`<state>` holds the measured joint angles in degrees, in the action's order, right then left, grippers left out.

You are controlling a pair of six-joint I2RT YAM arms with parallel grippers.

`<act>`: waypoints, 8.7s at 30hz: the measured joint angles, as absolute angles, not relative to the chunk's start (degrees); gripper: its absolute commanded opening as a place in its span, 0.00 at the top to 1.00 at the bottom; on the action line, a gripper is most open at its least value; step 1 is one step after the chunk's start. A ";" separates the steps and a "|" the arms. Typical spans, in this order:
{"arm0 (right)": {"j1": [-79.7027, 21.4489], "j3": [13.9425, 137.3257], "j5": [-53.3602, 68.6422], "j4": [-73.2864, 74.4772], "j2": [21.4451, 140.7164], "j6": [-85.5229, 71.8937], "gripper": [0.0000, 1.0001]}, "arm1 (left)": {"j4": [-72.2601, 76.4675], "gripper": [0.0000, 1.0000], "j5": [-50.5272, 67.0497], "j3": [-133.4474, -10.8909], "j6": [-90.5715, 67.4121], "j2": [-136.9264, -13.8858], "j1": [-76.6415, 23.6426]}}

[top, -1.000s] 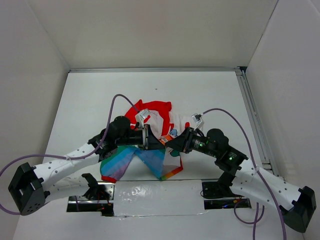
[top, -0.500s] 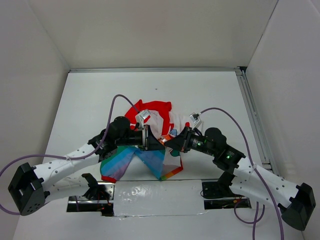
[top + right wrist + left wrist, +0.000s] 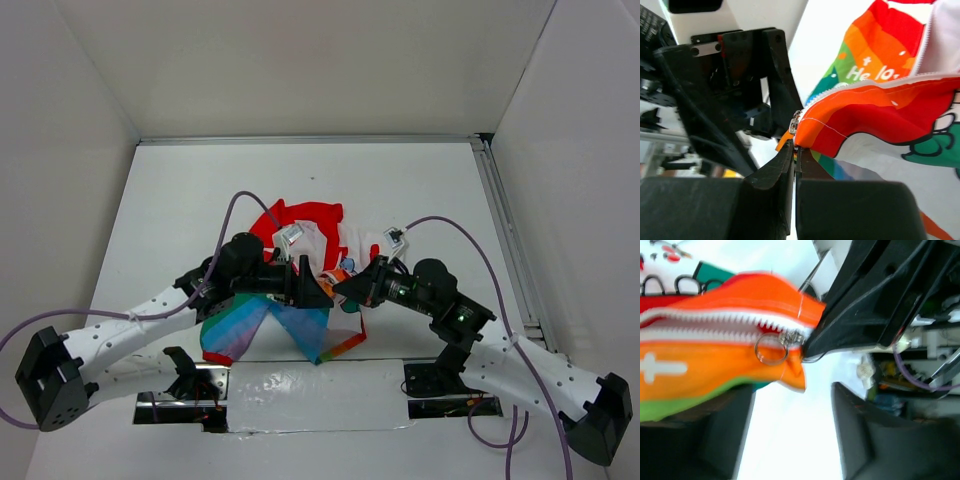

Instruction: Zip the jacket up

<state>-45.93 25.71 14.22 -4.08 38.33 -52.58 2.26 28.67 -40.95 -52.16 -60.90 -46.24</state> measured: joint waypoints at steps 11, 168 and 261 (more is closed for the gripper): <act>-45.93 26.61 17.58 2.59 37.21 -43.72 1.00 | -5.15 0.01 25.41 -42.19 -47.99 -53.82 -44.14; -45.60 29.69 19.03 -0.32 39.29 -44.10 1.00 | 37.30 0.38 62.50 -34.15 -52.77 -77.01 -34.79; -47.11 38.52 9.69 21.06 37.63 -40.47 1.00 | 6.66 1.00 29.12 -41.80 -43.22 -70.70 -35.64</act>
